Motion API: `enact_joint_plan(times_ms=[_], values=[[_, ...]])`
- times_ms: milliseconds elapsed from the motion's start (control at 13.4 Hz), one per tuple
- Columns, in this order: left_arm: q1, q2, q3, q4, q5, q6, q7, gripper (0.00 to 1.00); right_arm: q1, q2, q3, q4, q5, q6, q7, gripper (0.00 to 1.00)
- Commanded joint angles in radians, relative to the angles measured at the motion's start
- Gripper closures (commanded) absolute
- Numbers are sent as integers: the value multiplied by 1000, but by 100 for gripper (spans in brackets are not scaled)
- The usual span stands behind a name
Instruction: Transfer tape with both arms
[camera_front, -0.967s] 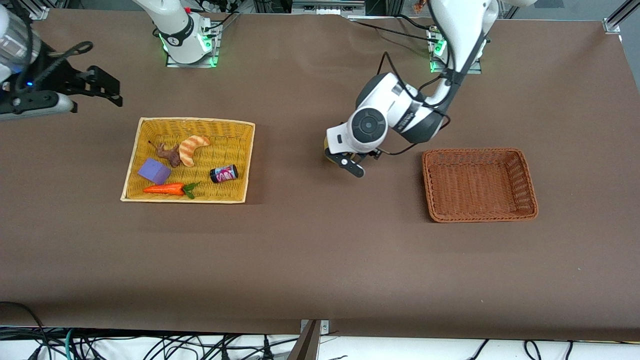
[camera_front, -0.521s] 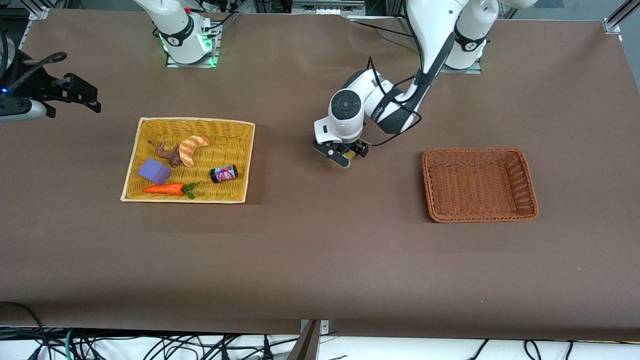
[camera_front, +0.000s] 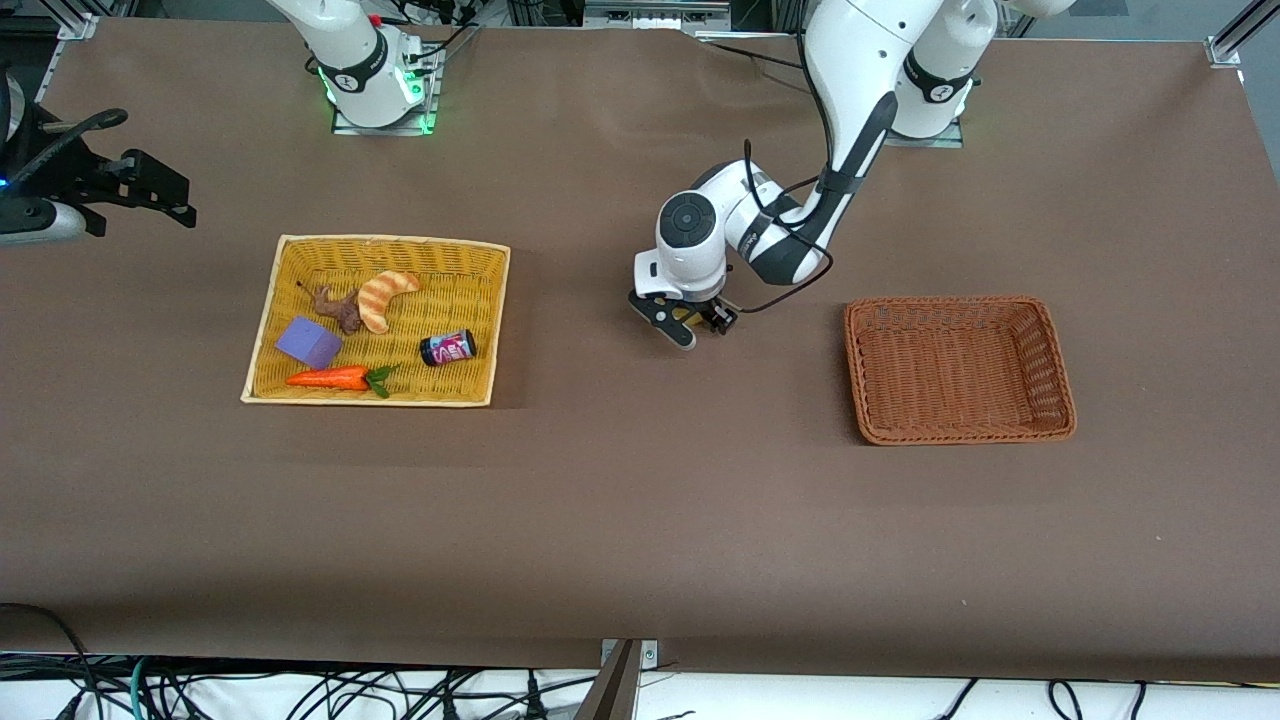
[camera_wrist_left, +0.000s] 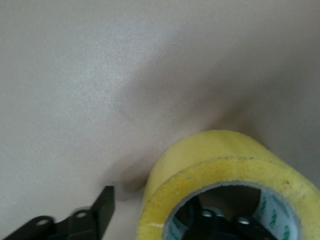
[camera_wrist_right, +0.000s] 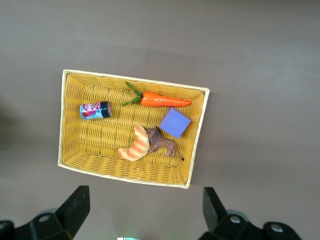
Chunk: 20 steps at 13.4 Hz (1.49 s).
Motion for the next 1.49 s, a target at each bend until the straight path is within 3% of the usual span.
enact_joint_plan(times_ms=[0, 298, 669, 1041, 1339, 1413], values=[[34, -38, 1, 12, 19, -46, 109, 100, -12, -11, 3, -5, -15, 12, -9, 0], [87, -149, 1, 38, 19, -200, 178, 100, -12, -9, 1, -4, -16, 15, -8, 0], [275, -175, 4, 197, 16, -522, 434, 100, -13, -9, 1, -4, -19, 7, -17, 0], [546, -137, 8, 194, 30, -540, 799, 100, -13, -9, 1, -4, -18, 13, -15, 0], [602, -29, 8, 174, 93, -452, 860, 100, -13, -9, 1, -4, -18, 12, -15, 0], [609, -22, 8, 174, 94, -446, 860, 86, -13, -9, 1, -4, -18, 12, -14, 0]])
